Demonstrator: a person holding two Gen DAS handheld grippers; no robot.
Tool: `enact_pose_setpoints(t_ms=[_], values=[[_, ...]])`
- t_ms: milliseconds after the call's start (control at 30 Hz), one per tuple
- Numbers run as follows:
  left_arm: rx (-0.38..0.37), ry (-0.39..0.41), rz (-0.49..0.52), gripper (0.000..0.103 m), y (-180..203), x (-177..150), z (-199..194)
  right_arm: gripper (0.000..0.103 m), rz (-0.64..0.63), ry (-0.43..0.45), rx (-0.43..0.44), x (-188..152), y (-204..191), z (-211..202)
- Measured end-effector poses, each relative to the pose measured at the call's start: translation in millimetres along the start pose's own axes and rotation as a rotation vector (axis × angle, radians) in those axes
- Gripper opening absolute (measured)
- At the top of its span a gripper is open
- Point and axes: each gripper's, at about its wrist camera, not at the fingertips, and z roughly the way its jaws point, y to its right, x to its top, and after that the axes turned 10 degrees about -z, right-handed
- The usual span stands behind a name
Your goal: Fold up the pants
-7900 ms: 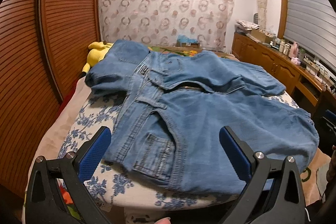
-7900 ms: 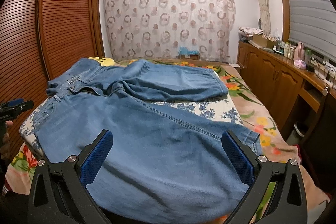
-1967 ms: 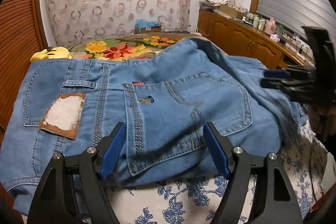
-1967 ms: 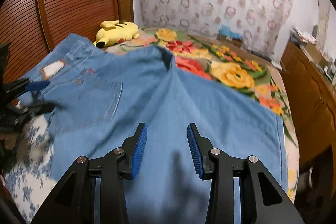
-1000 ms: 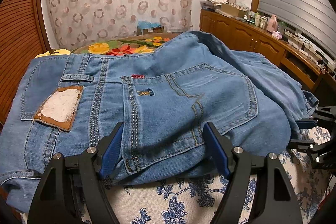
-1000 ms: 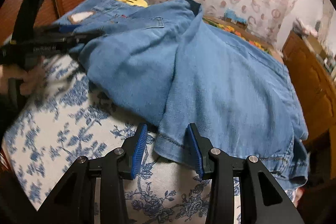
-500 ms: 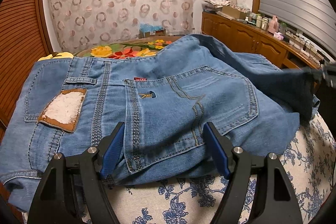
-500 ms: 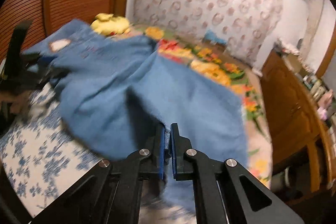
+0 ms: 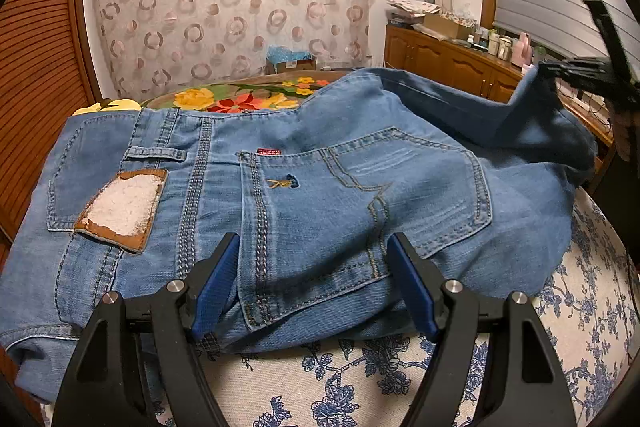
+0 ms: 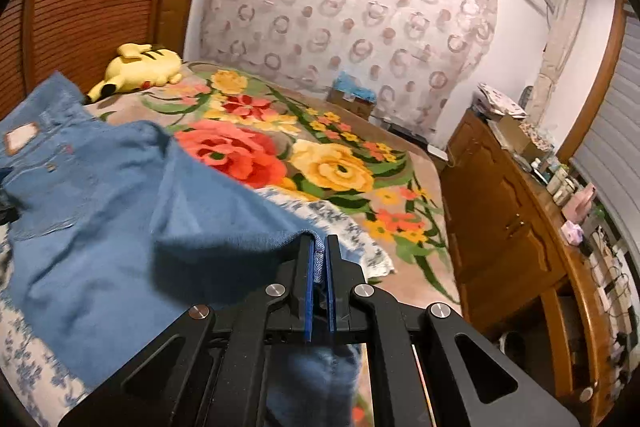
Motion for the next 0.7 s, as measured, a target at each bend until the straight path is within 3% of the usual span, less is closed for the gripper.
enact_pose_setpoints(t_ms=[233, 433, 567, 700], values=[[0.001, -0.002, 0.000, 0.076, 0.0, -0.6, -0.2, 0.005, 0.042, -0.043, -0.059, 15.0, 11.9, 30.3], [0.002, -0.002, 0.000, 0.076, 0.5, 0.6, -0.3, 0.005, 0.159, -0.105, -0.048, 20.4, 26.6, 65.2], [0.003, -0.001, 0.000, 0.076, 0.5, 0.7, -0.4, 0.006, 0.199, -0.115, -0.052, 26.2, 26.8, 67.1], [0.003, -0.002, 0.000, 0.076, 0.3, 0.5, -0.3, 0.022, 0.197, -0.111, -0.060, 28.8, 29.8, 57.6]])
